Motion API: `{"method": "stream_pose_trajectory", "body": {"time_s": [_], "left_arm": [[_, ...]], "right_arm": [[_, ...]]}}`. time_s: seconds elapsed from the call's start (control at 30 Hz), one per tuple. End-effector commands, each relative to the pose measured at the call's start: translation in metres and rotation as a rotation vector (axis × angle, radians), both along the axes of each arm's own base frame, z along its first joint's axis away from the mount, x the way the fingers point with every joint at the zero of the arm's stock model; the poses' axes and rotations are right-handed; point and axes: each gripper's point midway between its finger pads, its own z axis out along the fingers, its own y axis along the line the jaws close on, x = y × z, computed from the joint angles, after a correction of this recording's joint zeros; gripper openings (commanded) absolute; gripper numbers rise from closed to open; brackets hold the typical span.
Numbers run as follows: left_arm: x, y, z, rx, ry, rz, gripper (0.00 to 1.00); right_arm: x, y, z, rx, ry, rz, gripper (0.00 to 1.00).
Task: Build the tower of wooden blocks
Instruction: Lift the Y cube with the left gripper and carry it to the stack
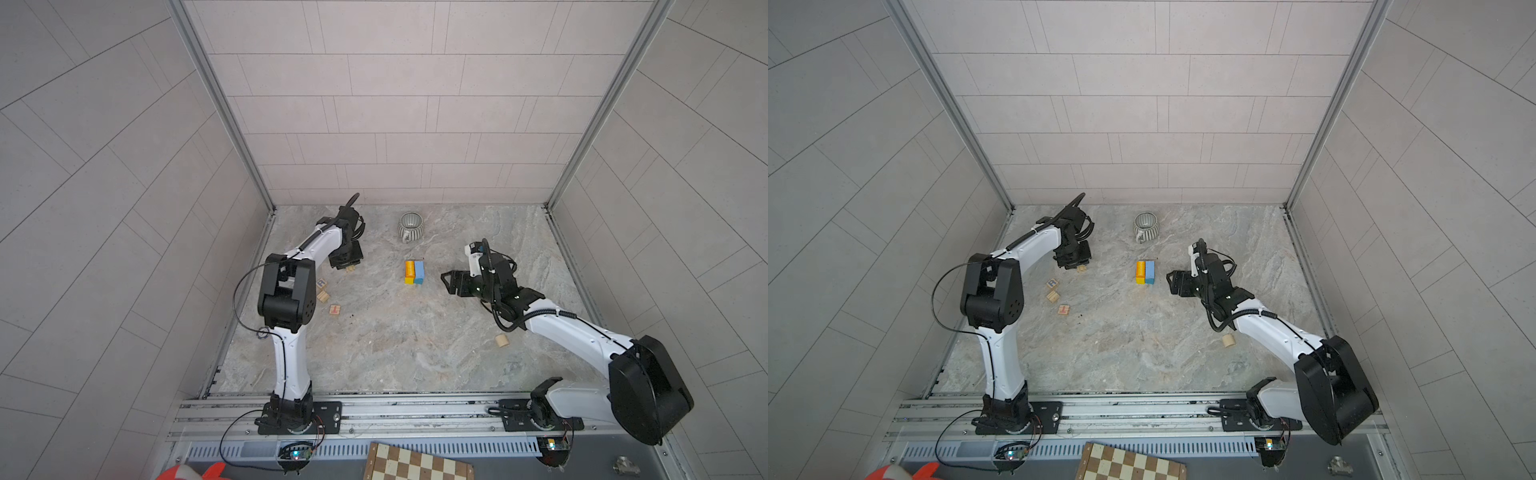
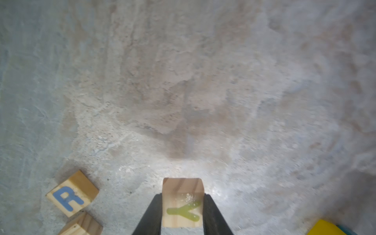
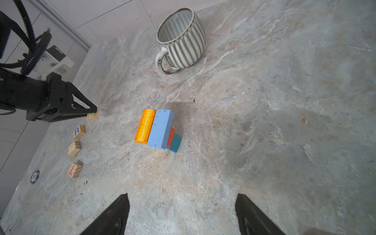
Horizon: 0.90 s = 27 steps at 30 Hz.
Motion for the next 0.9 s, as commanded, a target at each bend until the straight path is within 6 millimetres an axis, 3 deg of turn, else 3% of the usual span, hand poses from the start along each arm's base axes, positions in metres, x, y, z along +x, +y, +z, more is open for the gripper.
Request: {"method": "stream_pose_trajectory", "body": {"time_s": [0.0,0.37,0.6,0.87], "left_arm": [[-0.008,-0.018,0.034,0.006,-0.022,-0.087,0.34],[-0.019,-0.102,0.077,-0.036,-0.074,-0.289,0.34],[-0.028,-0.137,0.081,-0.016,-0.083,-0.349,0.34],[-0.030,-0.161,0.072,-0.002,-0.094,-0.343,0.34]], "right_arm": [[0.002,-0.003,0.008,0.000,-0.018,-0.011,0.84],[0.009,-0.013,-0.003,-0.004,0.029,-0.032,0.84],[0.011,-0.016,-0.007,-0.008,0.039,-0.049,0.83],[0.011,-0.020,-0.008,-0.005,0.045,-0.072,0.83]]}}
